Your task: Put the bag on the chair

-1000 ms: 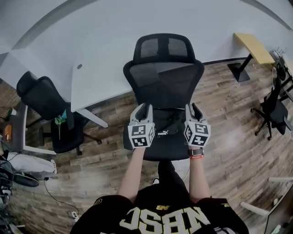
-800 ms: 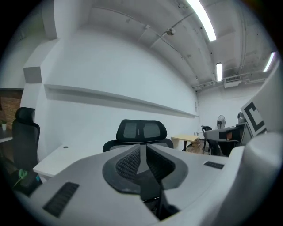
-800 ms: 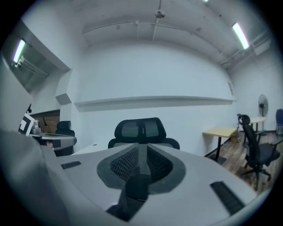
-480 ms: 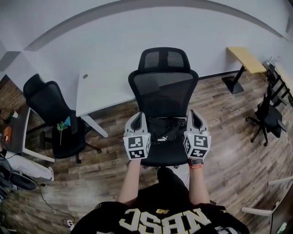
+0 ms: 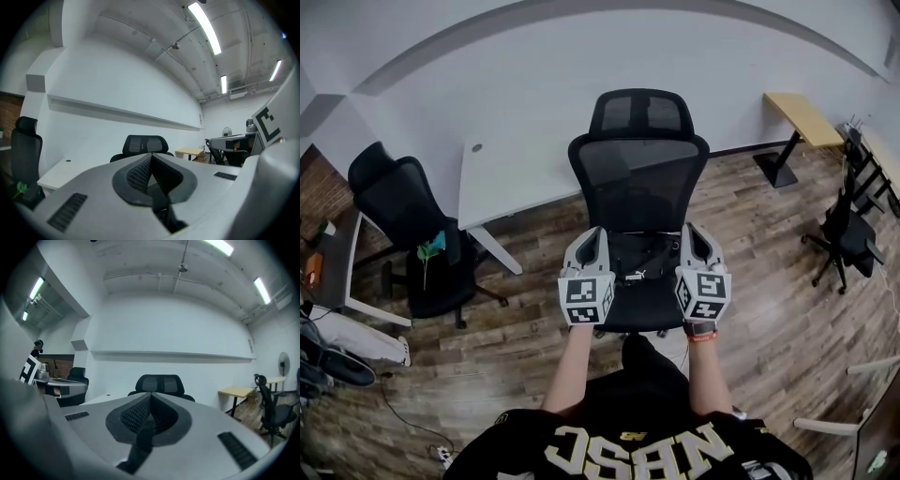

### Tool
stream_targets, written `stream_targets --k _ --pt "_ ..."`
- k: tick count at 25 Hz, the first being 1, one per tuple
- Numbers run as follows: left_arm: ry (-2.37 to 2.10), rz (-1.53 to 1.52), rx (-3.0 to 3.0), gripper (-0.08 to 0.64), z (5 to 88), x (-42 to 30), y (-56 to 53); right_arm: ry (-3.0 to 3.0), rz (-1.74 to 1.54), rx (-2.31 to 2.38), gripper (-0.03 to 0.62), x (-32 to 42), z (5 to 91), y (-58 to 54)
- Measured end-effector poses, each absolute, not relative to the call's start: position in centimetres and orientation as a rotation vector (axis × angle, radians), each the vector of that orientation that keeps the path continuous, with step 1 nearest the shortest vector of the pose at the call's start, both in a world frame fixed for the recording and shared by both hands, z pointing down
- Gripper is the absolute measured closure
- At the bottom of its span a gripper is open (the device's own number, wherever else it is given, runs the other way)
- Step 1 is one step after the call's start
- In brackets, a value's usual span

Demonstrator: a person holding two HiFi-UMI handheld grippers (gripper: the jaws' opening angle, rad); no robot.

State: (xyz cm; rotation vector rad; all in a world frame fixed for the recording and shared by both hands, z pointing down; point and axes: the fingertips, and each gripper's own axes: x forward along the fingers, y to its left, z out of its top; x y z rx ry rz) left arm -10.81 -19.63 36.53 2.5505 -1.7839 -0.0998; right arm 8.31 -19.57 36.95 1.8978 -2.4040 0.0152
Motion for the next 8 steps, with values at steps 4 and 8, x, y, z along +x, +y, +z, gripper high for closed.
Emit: stream_targets --k 4,8 --pt "-1.738 -0.154 2.561 0.546 35.9 -10.8 -20.0 -2.401 0.052 1.891 0.583 8.1 37.7 -20.6" --pt "-1.737 -0.146 2.553 0.546 36.5 -11.5 -21.8 -2.369 0.036 1.867 0.583 7.7 38.9 -22.7"
